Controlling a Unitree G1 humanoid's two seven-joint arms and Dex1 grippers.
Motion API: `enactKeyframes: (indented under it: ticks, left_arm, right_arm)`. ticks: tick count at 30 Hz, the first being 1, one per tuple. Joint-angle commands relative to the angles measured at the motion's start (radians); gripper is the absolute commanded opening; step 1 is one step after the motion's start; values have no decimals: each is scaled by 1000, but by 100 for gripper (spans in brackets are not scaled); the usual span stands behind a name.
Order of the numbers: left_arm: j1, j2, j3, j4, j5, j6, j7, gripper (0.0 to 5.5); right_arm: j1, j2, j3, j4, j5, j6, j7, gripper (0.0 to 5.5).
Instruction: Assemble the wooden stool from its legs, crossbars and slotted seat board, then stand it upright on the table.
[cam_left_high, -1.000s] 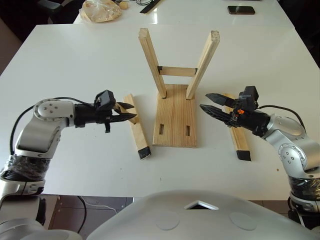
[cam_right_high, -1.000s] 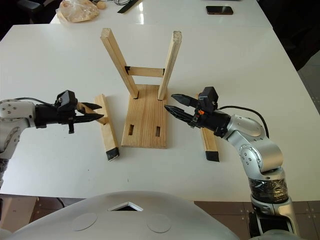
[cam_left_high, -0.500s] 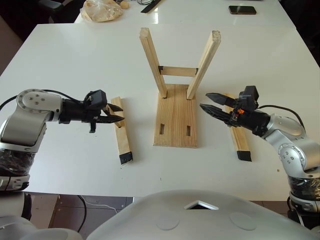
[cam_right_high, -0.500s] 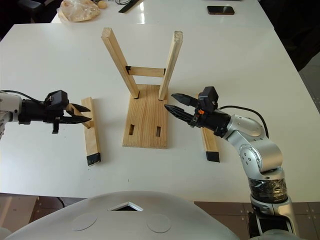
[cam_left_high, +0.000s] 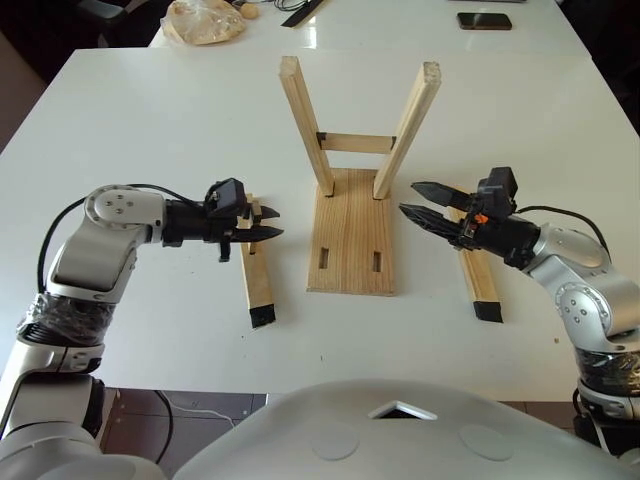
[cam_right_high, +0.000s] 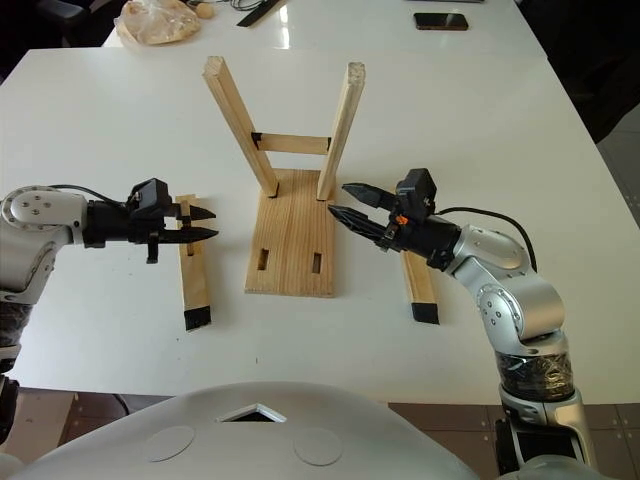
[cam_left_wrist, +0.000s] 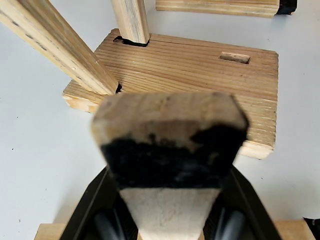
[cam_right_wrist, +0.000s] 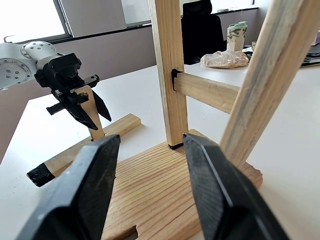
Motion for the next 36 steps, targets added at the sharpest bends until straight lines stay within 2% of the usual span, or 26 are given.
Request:
enactKeyframes:
  ticks: [1,8,14,20,27,36]
  left_arm:
    - [116,-3,8,86,40,-3,39,131]
    - [144,-10,97,76,-15,-20,76,131]
    - [155,-78,138,64,-61,-54,122,131]
    - [156,-179,157,31,-85,-77,208,131]
    - [97,-257,174,141,9,-178,355,131]
    - [109,-238,140,172,26,-189,322,131]
  right_arm:
    - [1,-6,-3,5,-7,0,3,229]
    - [14,-6,-9,-5,-6,0,-2,229]
    - [-2,-14,-16,0,-2,5,4,229]
    - [-52,-31,-12,35,-4,12,35,229]
    - [-88,-40,-15,66,-5,15,58,229]
    - [-95,-36,-10,80,-12,7,60,229]
